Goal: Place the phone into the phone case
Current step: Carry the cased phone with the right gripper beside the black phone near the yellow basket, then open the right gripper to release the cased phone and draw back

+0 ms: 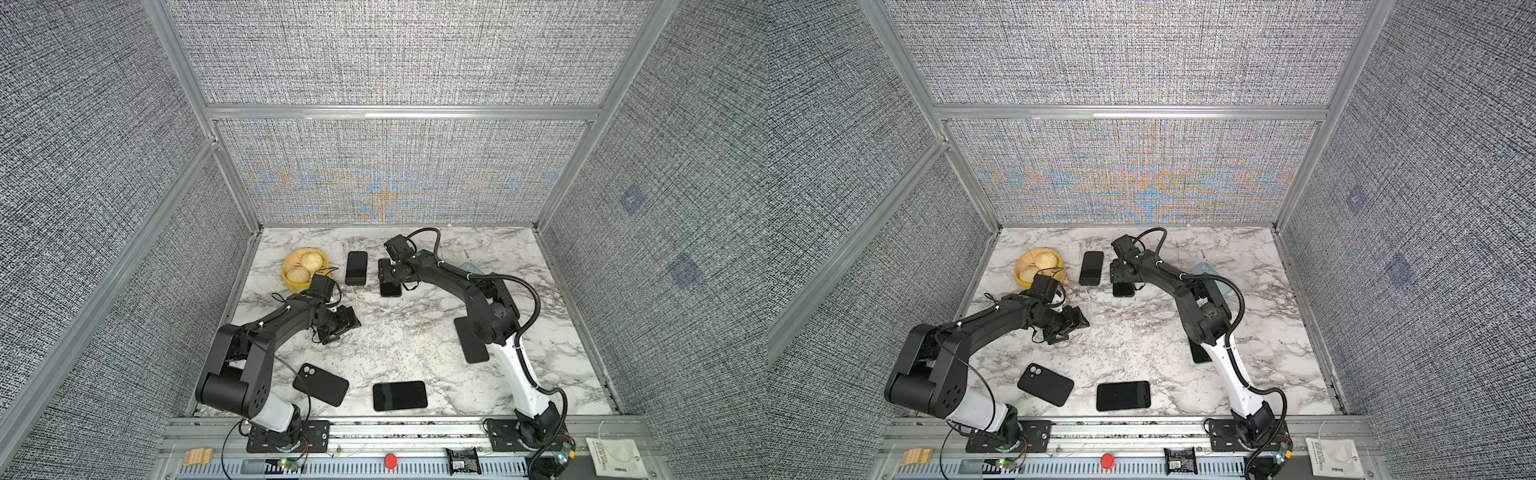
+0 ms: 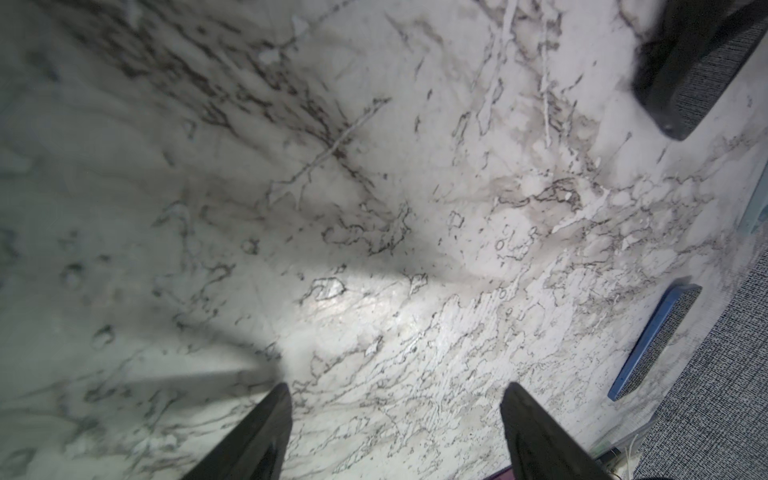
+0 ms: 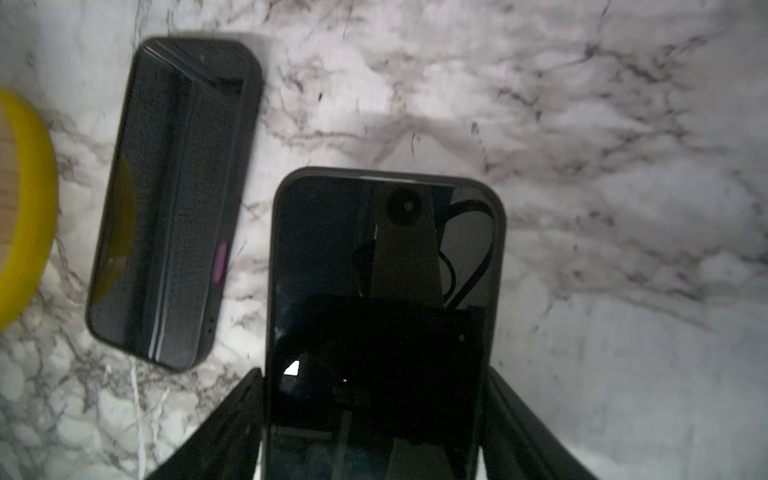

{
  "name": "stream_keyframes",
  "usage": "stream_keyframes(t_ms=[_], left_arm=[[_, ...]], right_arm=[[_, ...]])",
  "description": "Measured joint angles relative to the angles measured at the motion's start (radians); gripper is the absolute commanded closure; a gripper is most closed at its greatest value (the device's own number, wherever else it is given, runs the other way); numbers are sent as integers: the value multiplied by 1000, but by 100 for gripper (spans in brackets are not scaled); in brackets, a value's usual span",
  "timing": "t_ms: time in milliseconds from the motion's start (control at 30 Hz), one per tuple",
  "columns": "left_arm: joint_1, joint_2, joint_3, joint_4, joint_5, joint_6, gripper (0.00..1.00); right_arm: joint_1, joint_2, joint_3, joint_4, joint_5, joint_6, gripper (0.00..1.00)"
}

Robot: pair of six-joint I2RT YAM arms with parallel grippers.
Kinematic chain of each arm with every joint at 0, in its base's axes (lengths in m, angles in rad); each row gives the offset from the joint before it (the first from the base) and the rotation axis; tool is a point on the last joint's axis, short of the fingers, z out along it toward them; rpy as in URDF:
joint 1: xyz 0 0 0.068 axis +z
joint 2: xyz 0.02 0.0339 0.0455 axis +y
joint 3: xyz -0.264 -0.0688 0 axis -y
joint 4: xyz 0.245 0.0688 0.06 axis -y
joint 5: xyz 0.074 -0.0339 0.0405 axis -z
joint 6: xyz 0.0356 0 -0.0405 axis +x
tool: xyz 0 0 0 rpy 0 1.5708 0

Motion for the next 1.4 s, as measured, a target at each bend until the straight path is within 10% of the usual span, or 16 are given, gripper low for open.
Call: stream_keyframes(t_ms=[900,1400], left_arm=[[0,26,19,21,20,5,20],[6,-98,-62,20,-8,0,20]], right_arm=[[-42,72,101,77,-185,68,31],[100,-218,-312,105,-241,-114,31]])
